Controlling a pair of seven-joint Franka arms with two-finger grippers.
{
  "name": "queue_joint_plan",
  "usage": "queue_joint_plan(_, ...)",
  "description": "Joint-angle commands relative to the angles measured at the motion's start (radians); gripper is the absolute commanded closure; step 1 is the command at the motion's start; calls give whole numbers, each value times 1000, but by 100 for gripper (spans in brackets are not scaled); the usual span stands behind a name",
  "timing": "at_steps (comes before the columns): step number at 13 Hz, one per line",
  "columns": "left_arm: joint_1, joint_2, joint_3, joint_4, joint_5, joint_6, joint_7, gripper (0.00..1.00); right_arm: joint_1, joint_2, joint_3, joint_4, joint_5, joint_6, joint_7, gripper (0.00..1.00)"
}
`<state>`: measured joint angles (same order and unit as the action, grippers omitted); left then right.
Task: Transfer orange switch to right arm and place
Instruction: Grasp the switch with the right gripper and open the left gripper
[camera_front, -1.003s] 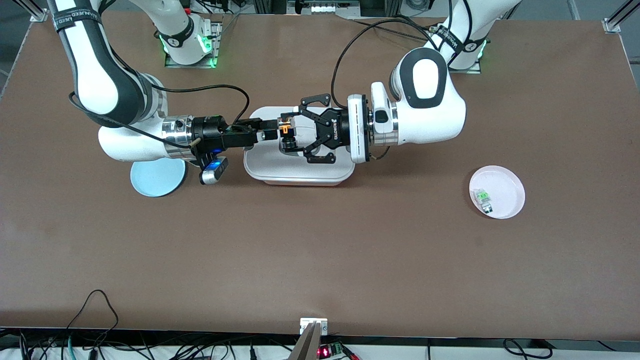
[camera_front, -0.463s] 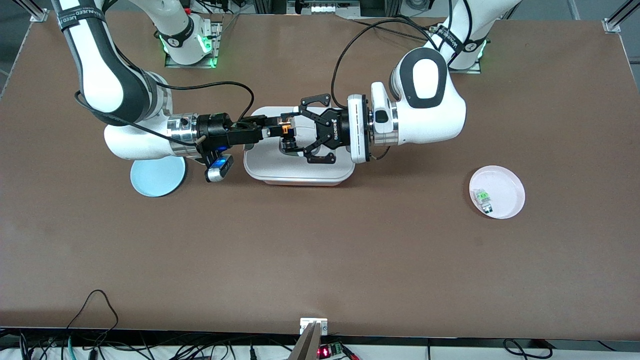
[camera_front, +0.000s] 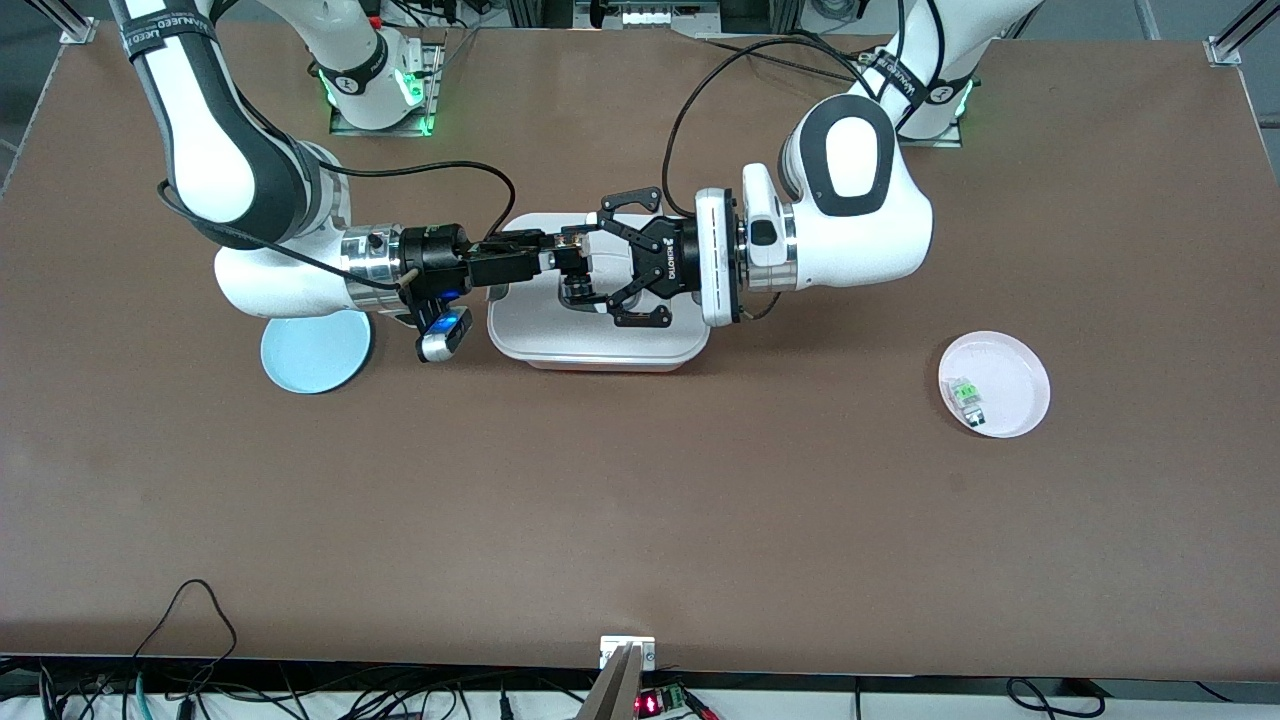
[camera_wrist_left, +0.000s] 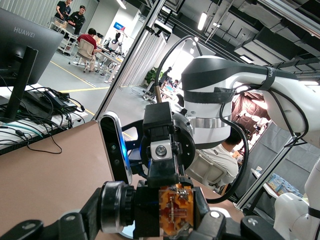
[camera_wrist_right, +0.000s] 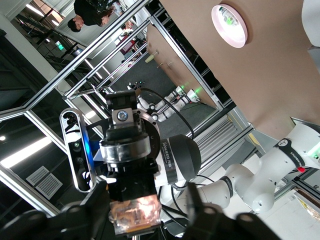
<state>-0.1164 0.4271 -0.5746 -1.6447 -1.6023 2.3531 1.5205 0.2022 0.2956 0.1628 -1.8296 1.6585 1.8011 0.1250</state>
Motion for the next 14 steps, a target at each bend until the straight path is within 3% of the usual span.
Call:
queue_joint_plan(1,-5,-16,-1,-1,-44,14,27,100,-3,0,6,18,17,14,7,67)
queue_joint_plan(4,-3,-16,-1,-3,-44,14,26,100,-3,0,6,18,24,14,1,75)
queue_joint_plan(7,-2,-19,-1,-3,-45,14,24,100,-3,2,6,18,24,14,-4,76)
queue_joint_plan(8,0,-19,-2,-3,-45,14,27,58,-3,2,6,18,24,12,-5,76)
queue_joint_plan(9,3,-21,-1,-1,-45,12,38,1,-4,2,6,18,24,14,-7,76)
queue_joint_plan(14,15,-22,-1,3,-44,-3,29,0,-7,7,6,20,21,12,-25,76)
